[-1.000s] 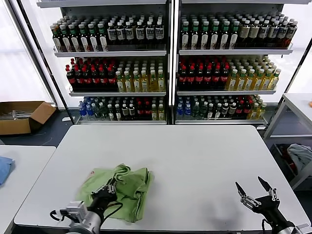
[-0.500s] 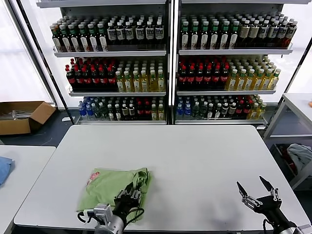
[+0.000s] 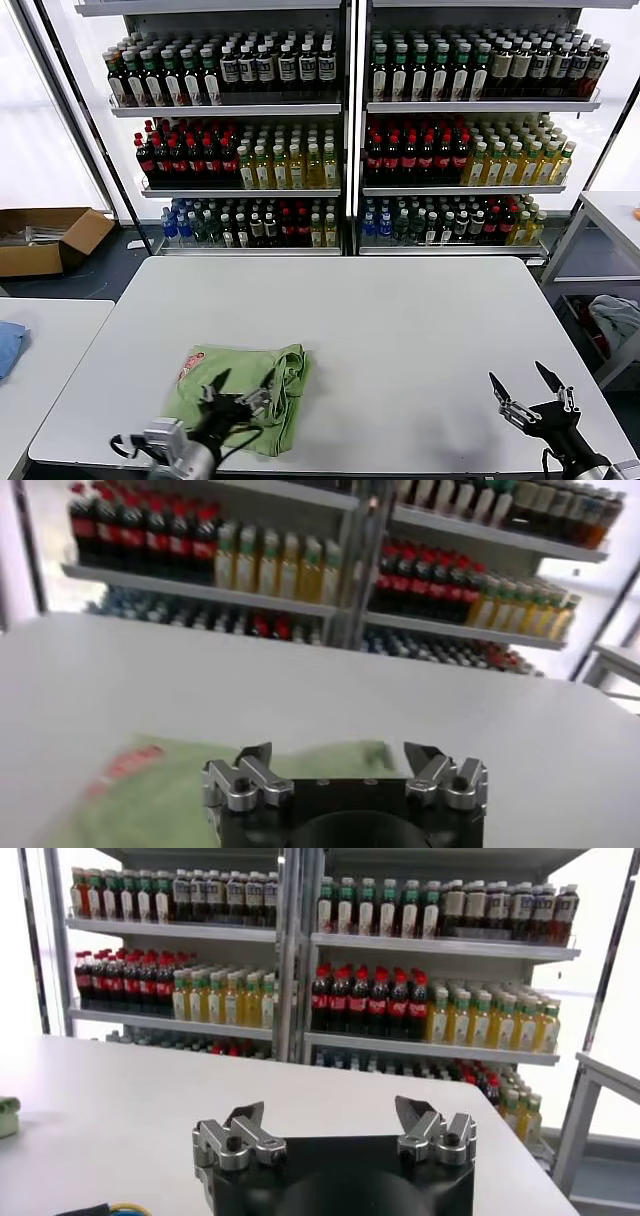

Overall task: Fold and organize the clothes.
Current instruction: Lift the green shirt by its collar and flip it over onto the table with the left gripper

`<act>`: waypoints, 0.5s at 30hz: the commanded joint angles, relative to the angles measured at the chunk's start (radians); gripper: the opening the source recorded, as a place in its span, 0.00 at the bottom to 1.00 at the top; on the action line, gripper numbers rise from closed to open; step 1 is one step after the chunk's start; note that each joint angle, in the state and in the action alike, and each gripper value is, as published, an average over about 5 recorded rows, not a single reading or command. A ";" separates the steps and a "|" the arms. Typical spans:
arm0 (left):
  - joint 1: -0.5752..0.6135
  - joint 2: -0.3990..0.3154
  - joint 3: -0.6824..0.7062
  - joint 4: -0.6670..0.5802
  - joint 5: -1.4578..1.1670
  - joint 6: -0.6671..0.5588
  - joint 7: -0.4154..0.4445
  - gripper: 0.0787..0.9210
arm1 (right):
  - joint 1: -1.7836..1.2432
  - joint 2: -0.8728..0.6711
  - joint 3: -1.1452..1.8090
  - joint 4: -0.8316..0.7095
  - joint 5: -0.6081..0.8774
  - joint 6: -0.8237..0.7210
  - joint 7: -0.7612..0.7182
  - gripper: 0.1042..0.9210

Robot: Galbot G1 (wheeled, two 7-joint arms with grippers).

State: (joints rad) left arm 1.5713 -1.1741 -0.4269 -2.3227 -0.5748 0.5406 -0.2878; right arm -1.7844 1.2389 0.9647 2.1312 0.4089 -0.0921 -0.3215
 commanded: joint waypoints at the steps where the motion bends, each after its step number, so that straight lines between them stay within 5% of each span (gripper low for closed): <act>1: -0.021 0.159 -0.313 0.240 -0.132 -0.020 0.068 0.88 | -0.003 0.001 -0.003 -0.002 0.004 0.003 0.000 0.88; 15: -0.104 0.070 -0.212 0.403 -0.111 -0.031 0.114 0.88 | -0.004 -0.005 0.000 -0.007 0.007 0.006 -0.001 0.88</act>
State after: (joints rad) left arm 1.5136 -1.0945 -0.6146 -2.0548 -0.6645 0.5162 -0.2060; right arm -1.7883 1.2337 0.9637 2.1241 0.4136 -0.0862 -0.3224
